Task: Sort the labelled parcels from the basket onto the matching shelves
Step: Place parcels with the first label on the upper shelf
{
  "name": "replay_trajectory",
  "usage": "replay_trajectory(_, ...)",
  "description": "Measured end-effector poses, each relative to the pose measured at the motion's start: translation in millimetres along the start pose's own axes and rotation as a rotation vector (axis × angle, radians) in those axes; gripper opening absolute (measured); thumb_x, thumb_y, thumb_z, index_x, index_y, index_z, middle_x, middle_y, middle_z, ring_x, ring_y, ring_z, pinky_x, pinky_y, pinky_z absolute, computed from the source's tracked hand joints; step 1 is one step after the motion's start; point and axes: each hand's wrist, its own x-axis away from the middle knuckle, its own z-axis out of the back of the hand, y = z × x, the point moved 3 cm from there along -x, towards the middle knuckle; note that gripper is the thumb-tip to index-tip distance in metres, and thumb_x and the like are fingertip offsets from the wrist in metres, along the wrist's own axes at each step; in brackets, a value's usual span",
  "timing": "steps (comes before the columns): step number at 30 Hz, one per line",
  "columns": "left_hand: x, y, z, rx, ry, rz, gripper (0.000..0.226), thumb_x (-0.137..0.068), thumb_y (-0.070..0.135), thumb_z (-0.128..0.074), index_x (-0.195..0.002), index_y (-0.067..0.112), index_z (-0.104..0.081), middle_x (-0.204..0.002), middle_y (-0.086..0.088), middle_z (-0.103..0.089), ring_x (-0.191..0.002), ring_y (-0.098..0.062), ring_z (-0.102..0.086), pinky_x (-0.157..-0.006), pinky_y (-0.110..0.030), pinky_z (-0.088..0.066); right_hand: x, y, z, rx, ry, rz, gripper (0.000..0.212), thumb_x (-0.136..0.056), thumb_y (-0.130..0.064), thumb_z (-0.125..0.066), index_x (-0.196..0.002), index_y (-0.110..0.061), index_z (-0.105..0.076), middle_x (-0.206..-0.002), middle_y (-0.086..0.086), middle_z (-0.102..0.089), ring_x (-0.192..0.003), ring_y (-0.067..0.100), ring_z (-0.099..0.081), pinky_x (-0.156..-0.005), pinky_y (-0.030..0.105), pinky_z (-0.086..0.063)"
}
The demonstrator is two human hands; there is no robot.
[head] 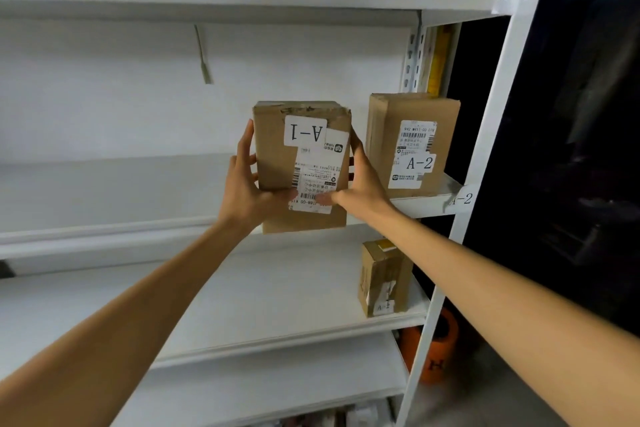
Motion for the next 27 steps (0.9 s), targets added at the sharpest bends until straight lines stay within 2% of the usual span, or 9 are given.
replay_trajectory(2,13.5,0.5,-0.7,-0.011,0.025,-0.025,0.117,-0.056,0.018,-0.082,-0.150,0.041,-0.015,-0.134,-0.007,-0.044,-0.122,-0.023,-0.051,-0.086,-0.038,-0.057,8.8,2.1,-1.0,-0.002,0.015,0.005,0.121,-0.063,-0.006,-0.088,-0.152,-0.031,-0.008,-0.137,0.004,-0.045,-0.129,0.016,-0.042,-0.076,0.008,-0.041)
replay_trajectory(4,22.1,1.6,-0.4,-0.034,0.032,-0.059,0.115,-0.058,0.022,-0.081,-0.151,0.036,-0.015,-0.135,-0.005,-0.041,-0.124,-0.021,-0.049,-0.091,-0.039,-0.054,15.6,2.4,-0.7,-0.017,0.022,0.011,0.122,-0.062,-0.005,-0.087,-0.152,-0.030,-0.010,-0.138,0.003,-0.045,-0.129,0.015,-0.040,-0.081,0.011,-0.040)
replay_trajectory(8,24.8,8.4,3.1,-0.037,0.043,-0.049,0.117,-0.057,0.023,-0.082,-0.151,0.038,-0.014,-0.135,-0.008,-0.045,-0.120,-0.022,-0.053,-0.084,-0.029,-0.055,20.7,-6.7,4.3,-0.010,-0.006,-0.001,0.122,-0.063,-0.005,-0.087,-0.153,-0.031,-0.009,-0.140,0.003,-0.046,-0.127,0.018,-0.044,-0.084,0.021,-0.044)
replay_trajectory(12,32.8,11.3,2.7,-0.041,0.065,-0.024,0.118,-0.063,0.008,-0.086,-0.151,0.039,-0.014,-0.132,-0.010,-0.047,-0.116,-0.025,-0.056,-0.084,-0.038,-0.057,27.4,-11.5,4.9,0.015,-0.033,-0.004,0.123,-0.062,-0.007,-0.088,-0.152,-0.033,-0.007,-0.139,0.002,-0.048,-0.127,0.019,-0.045,-0.089,0.026,-0.046)
replay_trajectory(15,42.1,10.8,2.5,-0.045,0.057,-0.007,0.119,-0.062,0.007,-0.087,-0.150,0.042,-0.015,-0.130,-0.011,-0.048,-0.113,-0.028,-0.058,-0.082,-0.039,-0.058,38.3,-10.3,4.3,0.013,-0.048,-0.009,0.126,-0.060,-0.008,-0.089,-0.152,-0.033,-0.006,-0.134,0.002,-0.050,-0.125,0.019,-0.046,-0.092,0.031,-0.051)
replay_trajectory(18,53.2,12.1,2.0,-0.040,0.035,0.024,0.120,-0.062,0.005,-0.087,-0.150,0.043,-0.015,-0.131,-0.010,-0.048,-0.109,-0.028,-0.060,-0.073,-0.031,-0.057,52.4,-9.0,4.8,0.004,-0.062,-0.006,0.125,-0.062,-0.005,-0.088,-0.153,-0.029,-0.005,-0.135,0.001,-0.051,-0.124,0.017,-0.046,-0.085,0.021,-0.050)
replay_trajectory(22,68.0,17.4,-0.3,-0.027,0.025,0.055,0.120,-0.062,0.002,-0.086,-0.150,0.043,-0.014,-0.132,-0.009,-0.048,-0.105,-0.024,-0.062,-0.063,-0.018,-0.055,69.1,-8.7,8.7,-0.005,-0.064,-0.023,0.124,-0.062,-0.005,-0.087,-0.153,-0.028,-0.005,-0.138,0.002,-0.049,-0.127,0.017,-0.044,-0.085,0.020,-0.048)
replay_trajectory(25,77.2,22.3,-2.8,0.029,0.035,0.099,0.117,-0.062,0.000,-0.086,-0.150,0.035,-0.017,-0.134,-0.008,-0.048,-0.109,-0.024,-0.060,-0.072,-0.030,-0.058,78.5,-11.6,13.1,-0.012,-0.075,-0.048,0.121,-0.065,-0.004,-0.086,-0.153,-0.028,-0.006,-0.138,0.002,-0.049,-0.128,0.016,-0.044,-0.085,0.019,-0.047)
replay_trajectory(27,80.2,25.2,-3.5,0.069,0.060,0.132,0.109,-0.061,0.000,-0.086,-0.148,0.027,-0.026,-0.135,-0.006,-0.049,-0.111,-0.024,-0.059,-0.081,-0.040,-0.058,83.2,-14.9,15.4,-0.024,-0.080,-0.055,0.112,-0.068,-0.001,-0.083,-0.151,-0.025,-0.011,-0.137,0.002,-0.050,-0.126,0.016,-0.046,-0.071,0.004,-0.044)
